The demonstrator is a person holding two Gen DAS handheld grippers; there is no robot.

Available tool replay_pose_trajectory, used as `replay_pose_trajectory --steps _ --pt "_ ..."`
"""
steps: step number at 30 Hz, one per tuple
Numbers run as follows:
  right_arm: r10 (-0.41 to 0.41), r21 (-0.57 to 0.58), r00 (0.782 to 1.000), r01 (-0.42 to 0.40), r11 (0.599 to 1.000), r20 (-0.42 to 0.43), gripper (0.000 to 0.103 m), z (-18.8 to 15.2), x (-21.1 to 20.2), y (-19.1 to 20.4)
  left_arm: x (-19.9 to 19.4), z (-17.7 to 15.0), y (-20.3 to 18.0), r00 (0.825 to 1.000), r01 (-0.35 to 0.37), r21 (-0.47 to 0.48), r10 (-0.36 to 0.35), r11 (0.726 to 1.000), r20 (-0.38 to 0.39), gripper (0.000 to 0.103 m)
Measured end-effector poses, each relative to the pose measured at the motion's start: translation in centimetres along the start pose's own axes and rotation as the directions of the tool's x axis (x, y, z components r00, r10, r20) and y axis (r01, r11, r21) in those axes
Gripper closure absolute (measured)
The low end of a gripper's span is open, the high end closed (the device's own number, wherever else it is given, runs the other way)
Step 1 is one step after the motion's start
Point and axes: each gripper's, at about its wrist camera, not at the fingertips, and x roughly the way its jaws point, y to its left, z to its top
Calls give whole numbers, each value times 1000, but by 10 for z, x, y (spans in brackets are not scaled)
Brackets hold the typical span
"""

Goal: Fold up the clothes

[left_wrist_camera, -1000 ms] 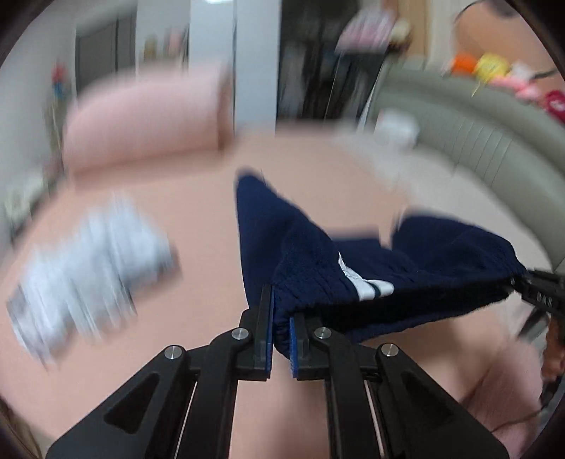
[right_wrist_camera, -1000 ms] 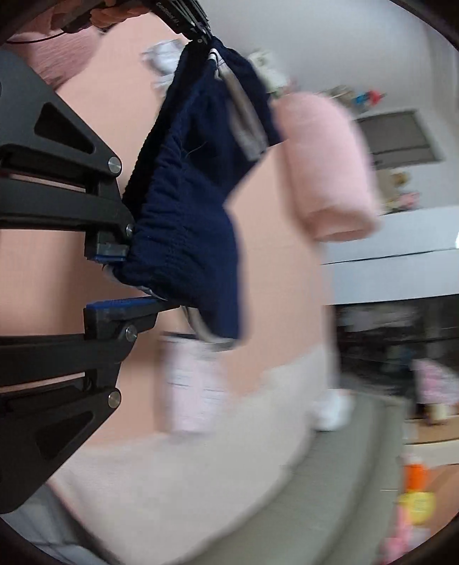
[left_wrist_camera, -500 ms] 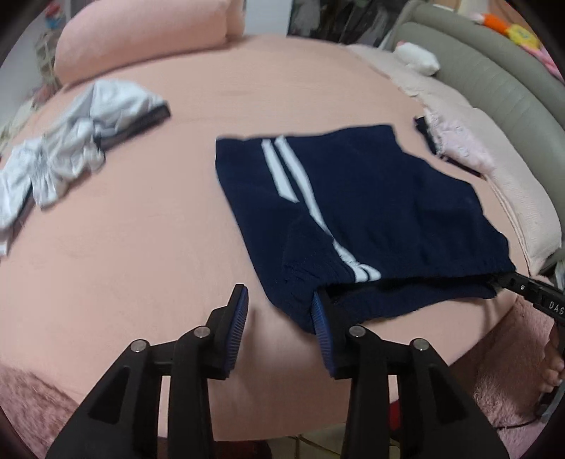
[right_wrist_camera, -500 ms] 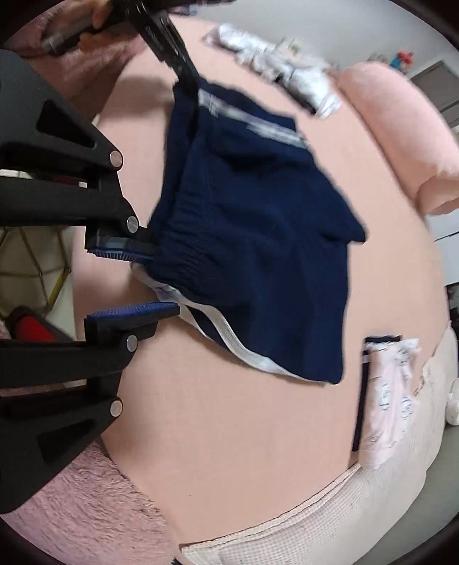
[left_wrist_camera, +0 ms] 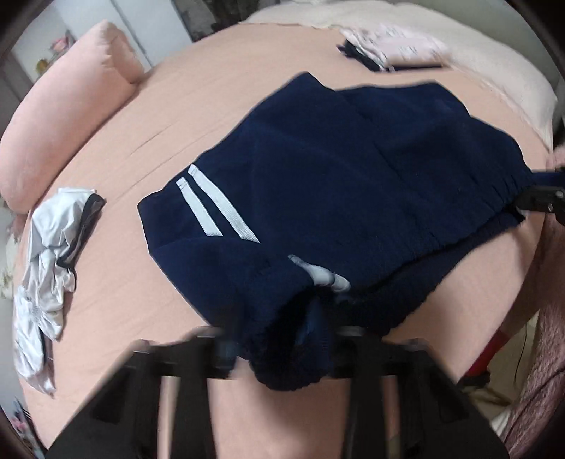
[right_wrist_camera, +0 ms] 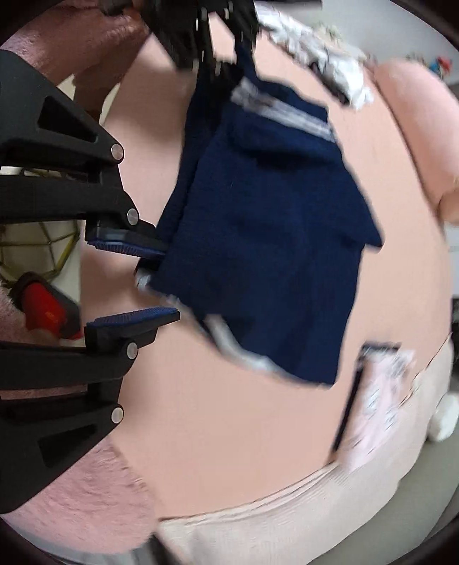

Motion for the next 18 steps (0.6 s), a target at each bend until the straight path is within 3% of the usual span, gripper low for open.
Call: replay_pose_trajectory --steps 3,7,9,12,14,16,17,18 --pt "55 -5 998 -55 998 23 73 3 -10 2 -18 -5 22 998 14 -145 -4 989 66 97" --pt "135 0 990 -135 991 30 70 5 -14 -1 -40 -24 42 993 -17 -265 47 964 105 97" --pt "114 2 993 -114 993 -5 69 4 0 3 -39 -38 43 996 -13 -290 39 957 84 97" --pt "83 4 995 -83 997 -57 69 3 20 8 -15 -55 37 999 -29 -288 23 957 -23 96" --pt "63 2 994 -63 998 -86 69 2 31 11 -7 -70 30 994 -1 -301 -31 954 -102 93" --pt "28 -23 994 -31 999 -107 69 -3 31 8 -15 -73 28 996 12 -312 -39 950 -81 90" --pt "20 -25 993 -23 999 -113 68 -5 30 5 -27 -72 33 997 56 -339 -68 939 -23 87" --pt "42 1 994 -42 999 -103 68 -6 27 0 -38 -71 38 995 101 -363 -95 926 35 77"
